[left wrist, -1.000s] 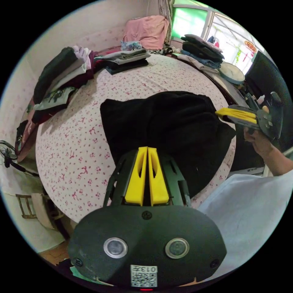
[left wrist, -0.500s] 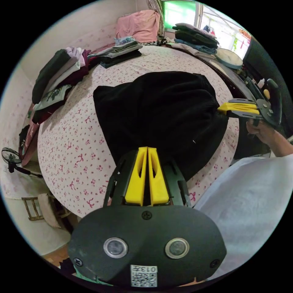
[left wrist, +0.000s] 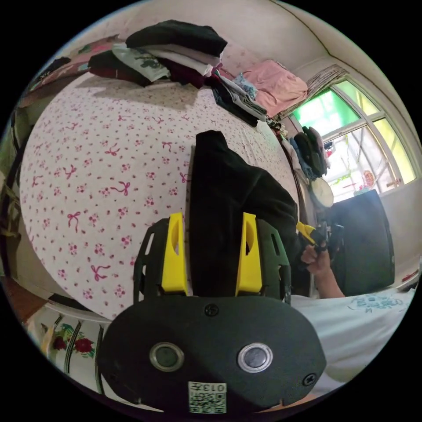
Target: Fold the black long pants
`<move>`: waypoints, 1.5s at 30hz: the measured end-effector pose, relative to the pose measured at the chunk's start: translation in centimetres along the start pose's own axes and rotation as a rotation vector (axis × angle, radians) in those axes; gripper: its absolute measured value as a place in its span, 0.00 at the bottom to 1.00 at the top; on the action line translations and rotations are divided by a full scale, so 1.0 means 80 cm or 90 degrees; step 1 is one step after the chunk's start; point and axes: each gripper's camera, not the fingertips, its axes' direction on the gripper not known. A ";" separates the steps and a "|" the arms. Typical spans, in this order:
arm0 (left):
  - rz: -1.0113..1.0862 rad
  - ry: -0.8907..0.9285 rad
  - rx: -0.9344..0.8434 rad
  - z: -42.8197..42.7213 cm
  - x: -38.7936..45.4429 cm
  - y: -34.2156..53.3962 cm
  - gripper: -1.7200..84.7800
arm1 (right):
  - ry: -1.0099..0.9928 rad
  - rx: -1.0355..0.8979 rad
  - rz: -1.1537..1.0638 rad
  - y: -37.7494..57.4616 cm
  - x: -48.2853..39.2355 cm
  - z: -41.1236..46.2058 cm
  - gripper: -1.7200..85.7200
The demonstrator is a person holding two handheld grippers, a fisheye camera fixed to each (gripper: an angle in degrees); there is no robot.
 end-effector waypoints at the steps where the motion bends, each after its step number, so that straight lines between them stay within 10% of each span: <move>1: 0.010 0.004 -0.013 0.006 -0.006 -0.012 0.23 | 0.013 -0.012 0.016 -0.008 0.011 0.005 0.22; 26: 0.087 0.147 -0.136 0.176 -0.106 -0.109 0.11 | 0.035 -0.131 0.114 -0.139 0.127 -0.089 0.14; 45: 0.354 0.219 0.051 0.373 0.236 -0.256 0.09 | 0.220 0.070 -0.108 -0.323 0.165 -0.465 0.13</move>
